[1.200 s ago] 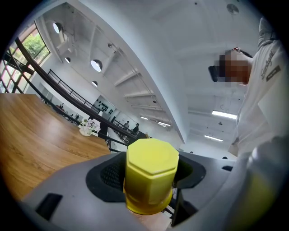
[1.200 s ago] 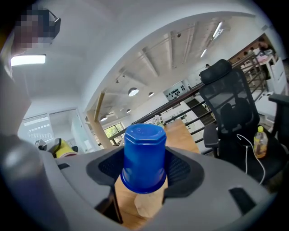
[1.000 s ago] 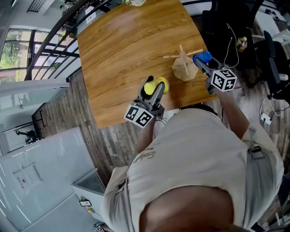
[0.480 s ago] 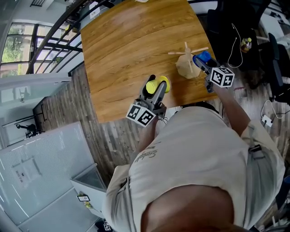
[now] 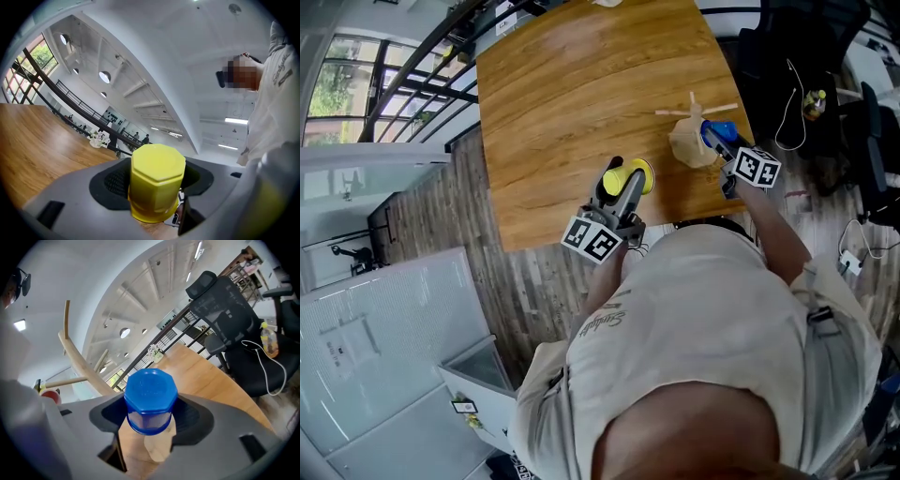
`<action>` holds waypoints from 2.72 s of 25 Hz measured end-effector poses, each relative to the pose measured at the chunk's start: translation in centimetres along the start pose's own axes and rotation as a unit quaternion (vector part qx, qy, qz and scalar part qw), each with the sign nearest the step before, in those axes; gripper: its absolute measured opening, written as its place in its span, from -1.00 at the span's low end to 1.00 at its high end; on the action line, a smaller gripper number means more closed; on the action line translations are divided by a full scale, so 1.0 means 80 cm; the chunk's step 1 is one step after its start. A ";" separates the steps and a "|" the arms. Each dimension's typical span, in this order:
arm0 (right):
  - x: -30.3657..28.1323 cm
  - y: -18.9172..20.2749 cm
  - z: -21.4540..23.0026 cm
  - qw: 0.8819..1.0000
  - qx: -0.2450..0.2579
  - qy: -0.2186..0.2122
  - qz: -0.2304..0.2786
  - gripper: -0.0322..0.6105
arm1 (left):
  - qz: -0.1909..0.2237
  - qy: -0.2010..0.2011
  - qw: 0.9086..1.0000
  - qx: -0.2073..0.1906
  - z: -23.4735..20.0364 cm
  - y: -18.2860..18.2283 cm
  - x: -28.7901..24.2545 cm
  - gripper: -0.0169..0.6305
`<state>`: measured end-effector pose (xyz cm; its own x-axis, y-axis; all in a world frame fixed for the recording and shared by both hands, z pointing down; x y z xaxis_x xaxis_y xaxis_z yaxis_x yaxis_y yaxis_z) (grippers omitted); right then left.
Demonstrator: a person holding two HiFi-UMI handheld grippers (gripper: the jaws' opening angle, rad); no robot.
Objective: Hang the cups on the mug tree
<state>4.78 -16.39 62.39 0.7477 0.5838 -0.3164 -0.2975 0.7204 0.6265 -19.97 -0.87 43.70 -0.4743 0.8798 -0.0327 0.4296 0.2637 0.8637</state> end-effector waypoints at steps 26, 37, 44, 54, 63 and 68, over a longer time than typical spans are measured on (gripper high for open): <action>0.089 0.023 0.004 0.999 0.016 0.037 -0.032 -0.57 | 0.001 0.033 0.999 0.018 -0.002 0.013 -0.025 -0.07; 0.109 0.035 -0.008 0.995 0.064 0.034 -0.064 -0.92 | -0.021 0.049 0.998 0.024 -0.006 0.025 -0.053 -0.07; 0.129 0.048 -0.002 0.993 0.071 0.053 -0.080 -0.92 | -0.037 0.034 0.998 0.027 -0.024 0.040 -0.068 -0.07; 0.129 0.059 0.020 0.992 0.054 0.079 -0.085 -0.92 | -0.060 0.003 0.998 0.010 -0.076 0.073 -0.112 -0.07; 0.151 0.066 0.027 0.990 0.047 0.107 -0.073 -0.92 | -0.055 0.007 0.997 0.051 -0.112 0.099 -0.151 -0.07; 0.161 0.071 0.030 0.988 0.057 0.120 -0.077 -0.92 | -0.054 0.001 0.995 0.089 -0.125 0.120 -0.165 -0.07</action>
<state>14.18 -5.71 63.58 0.6117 0.5531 -0.5656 -0.1124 0.7684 0.6300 -17.25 -13.93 57.46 -0.5268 0.8416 -0.1191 0.5048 0.4225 0.7528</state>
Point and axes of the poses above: the fingertips, and each gripper's own axes: x backward along the fingers, z to its right, y out of its underside, the point moved 6 cm from there along x, backward along the fingers, and after that the axes turned 4 degrees about -z, right-handed, at the moved point
